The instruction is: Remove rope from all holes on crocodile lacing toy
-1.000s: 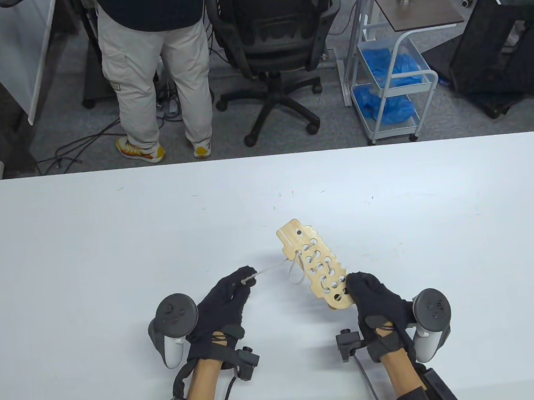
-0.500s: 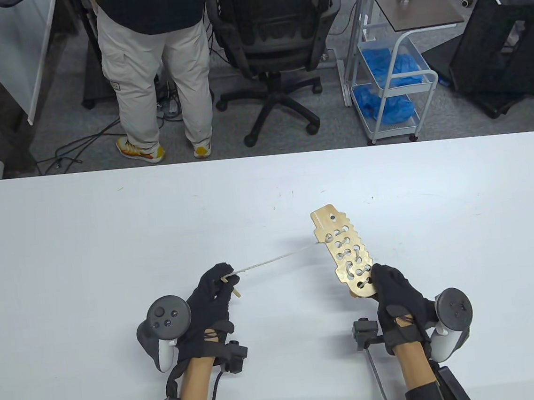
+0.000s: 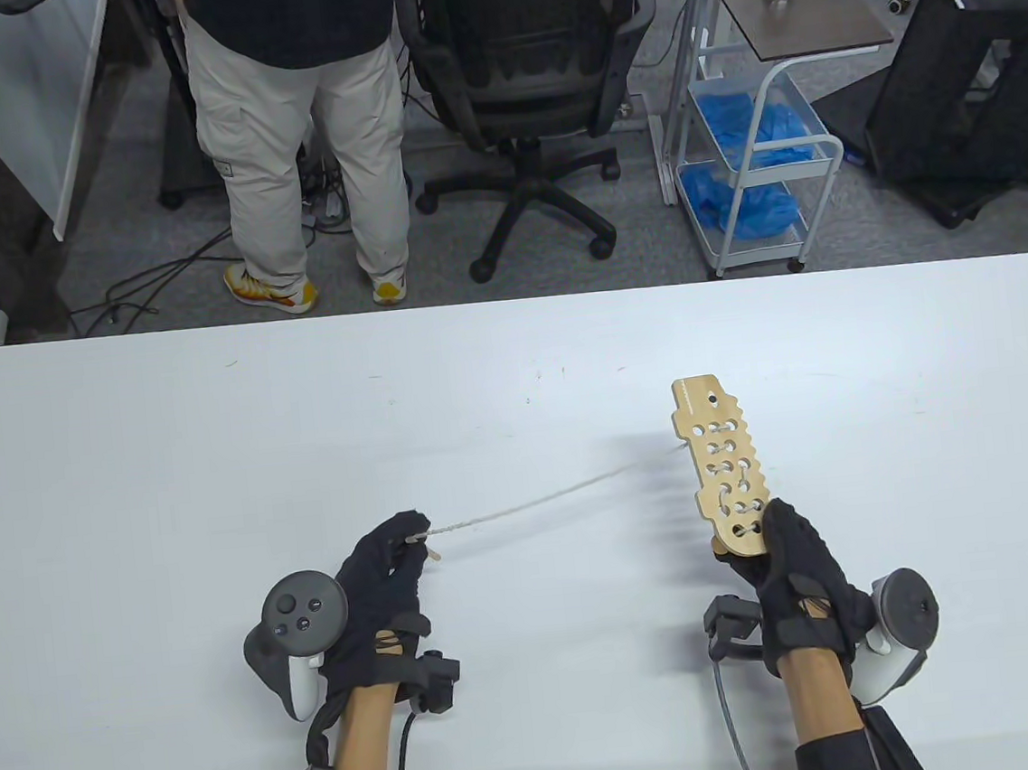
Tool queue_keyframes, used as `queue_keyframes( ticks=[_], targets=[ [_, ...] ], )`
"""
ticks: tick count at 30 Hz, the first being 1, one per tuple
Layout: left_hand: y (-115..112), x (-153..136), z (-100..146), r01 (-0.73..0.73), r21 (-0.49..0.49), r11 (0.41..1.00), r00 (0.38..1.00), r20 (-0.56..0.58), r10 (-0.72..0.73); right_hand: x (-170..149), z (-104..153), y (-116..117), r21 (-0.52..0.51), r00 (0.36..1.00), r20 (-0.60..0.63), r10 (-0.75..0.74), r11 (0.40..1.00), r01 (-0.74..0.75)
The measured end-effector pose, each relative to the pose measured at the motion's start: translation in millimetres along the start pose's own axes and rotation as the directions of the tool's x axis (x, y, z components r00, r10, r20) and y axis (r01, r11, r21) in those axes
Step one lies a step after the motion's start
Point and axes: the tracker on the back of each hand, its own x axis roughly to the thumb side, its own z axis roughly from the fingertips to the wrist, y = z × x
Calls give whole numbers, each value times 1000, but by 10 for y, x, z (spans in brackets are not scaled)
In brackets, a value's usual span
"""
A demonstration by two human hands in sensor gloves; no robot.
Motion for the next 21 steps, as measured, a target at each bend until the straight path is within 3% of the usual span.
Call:
queue_keyframes(
  ticks=[10, 21],
  targets=[
    [-17, 49, 6, 28, 6, 1000, 999, 32, -28, -39, 52, 127, 55, 998, 29, 52, 997, -54],
    [-140, 173, 50, -130, -80, 988, 990, 48, 134, -126, 363, 674, 352, 980, 179, 90, 924, -150]
  ],
)
